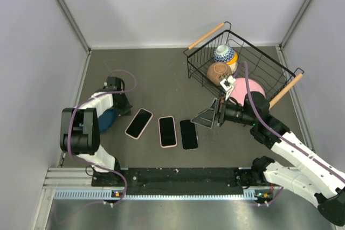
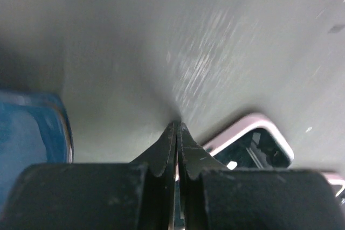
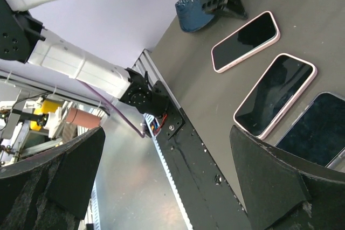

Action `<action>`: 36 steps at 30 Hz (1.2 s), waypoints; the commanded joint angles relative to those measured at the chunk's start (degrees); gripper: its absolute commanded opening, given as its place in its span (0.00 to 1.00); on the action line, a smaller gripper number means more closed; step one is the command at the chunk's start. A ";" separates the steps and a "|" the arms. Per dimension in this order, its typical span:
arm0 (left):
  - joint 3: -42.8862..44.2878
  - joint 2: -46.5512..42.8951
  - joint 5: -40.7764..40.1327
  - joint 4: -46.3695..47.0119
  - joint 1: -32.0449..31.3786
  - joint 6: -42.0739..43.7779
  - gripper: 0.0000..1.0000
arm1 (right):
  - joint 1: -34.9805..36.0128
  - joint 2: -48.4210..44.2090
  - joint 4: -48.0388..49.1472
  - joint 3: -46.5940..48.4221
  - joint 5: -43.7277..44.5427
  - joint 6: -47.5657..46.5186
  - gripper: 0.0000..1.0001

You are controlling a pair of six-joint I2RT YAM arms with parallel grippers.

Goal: Put the phone into the phone case

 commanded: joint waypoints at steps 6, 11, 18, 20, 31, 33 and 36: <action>-17.43 -14.26 5.91 0.42 -0.24 -6.37 0.00 | -0.67 -2.55 -0.17 1.90 0.26 -1.50 0.99; -23.57 -22.97 8.63 0.84 -3.04 -14.36 0.00 | -0.58 -3.26 -0.17 1.99 0.70 -1.50 0.99; -26.14 -35.54 2.95 -1.34 -13.24 -24.48 0.03 | -0.58 -3.61 -0.69 1.02 0.79 -1.33 0.99; -23.26 -36.95 -0.57 -3.88 -13.24 -23.26 0.07 | -0.58 -3.87 -2.00 0.67 1.05 -1.68 0.99; -9.18 -51.45 10.01 1.36 -13.95 -3.22 0.99 | -0.58 -7.65 -21.40 7.07 13.95 -9.33 0.99; -8.03 -52.33 19.94 3.22 -14.03 -2.51 0.99 | -0.67 -9.32 -24.85 9.97 20.61 -9.41 0.99; -8.90 -54.00 32.86 9.79 -14.12 -4.77 0.99 | -0.58 -12.92 -28.81 12.18 28.26 -9.50 0.99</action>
